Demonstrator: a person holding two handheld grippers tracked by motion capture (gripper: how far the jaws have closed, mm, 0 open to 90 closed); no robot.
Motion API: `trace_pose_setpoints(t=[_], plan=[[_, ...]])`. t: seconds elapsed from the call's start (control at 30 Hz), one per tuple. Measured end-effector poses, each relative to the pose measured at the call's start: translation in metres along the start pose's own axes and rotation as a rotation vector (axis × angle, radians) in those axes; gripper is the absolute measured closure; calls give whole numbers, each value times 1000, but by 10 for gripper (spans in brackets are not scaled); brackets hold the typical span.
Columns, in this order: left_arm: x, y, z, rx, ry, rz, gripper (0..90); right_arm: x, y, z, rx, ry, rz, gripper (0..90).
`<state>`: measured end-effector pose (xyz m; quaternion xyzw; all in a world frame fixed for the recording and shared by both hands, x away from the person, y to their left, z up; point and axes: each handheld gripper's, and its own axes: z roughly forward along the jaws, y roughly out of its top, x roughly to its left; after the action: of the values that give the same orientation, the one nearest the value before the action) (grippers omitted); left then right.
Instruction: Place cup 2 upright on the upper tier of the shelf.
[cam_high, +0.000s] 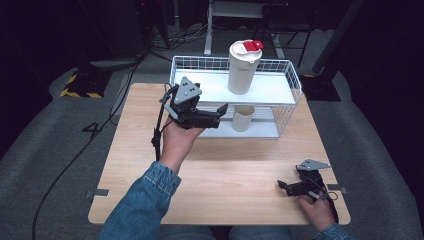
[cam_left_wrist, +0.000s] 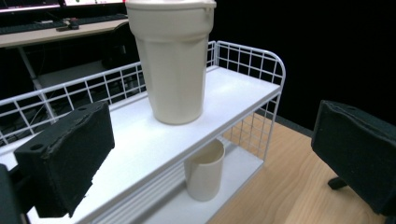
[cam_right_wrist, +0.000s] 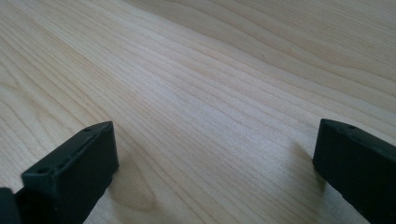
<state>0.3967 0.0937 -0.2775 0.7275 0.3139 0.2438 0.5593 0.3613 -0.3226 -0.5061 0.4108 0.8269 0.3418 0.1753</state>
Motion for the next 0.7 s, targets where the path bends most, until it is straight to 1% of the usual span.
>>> trace_pose_setpoints(t=[0.03,0.17,0.3,0.33,0.37,0.4,0.43,0.5,0.53,0.6,0.67,0.7], plan=[[0,0,0,0,0,0,0,0,0,0,0,0,0,1],[1,-11,-12,10,-1,-5,0,0,0,0,0,0,0,1],[2,-20,-22,26,1,5,0,0,0,0,0,0,0,1],[2,-24,-27,33,-1,8,0,0,0,0,0,0,0,1],[2,-24,-27,33,-1,8,0,0,0,0,0,0,0,1],[2,-28,-33,38,4,13,0,0,0,0,0,0,0,1],[2,-28,-33,38,4,13,0,0,0,0,0,0,0,1],[2,-33,-38,40,9,15,0,0,0,0,0,0,0,1],[2,-38,-43,45,11,14,0,0,0,0,0,0,0,1],[2,-40,-44,48,10,12,0,0,0,0,0,0,0,1],[2,-47,-49,57,12,12,0,0,0,0,0,0,0,1],[3,-54,-53,67,16,12,0,0,0,0,0,0,0,1]])
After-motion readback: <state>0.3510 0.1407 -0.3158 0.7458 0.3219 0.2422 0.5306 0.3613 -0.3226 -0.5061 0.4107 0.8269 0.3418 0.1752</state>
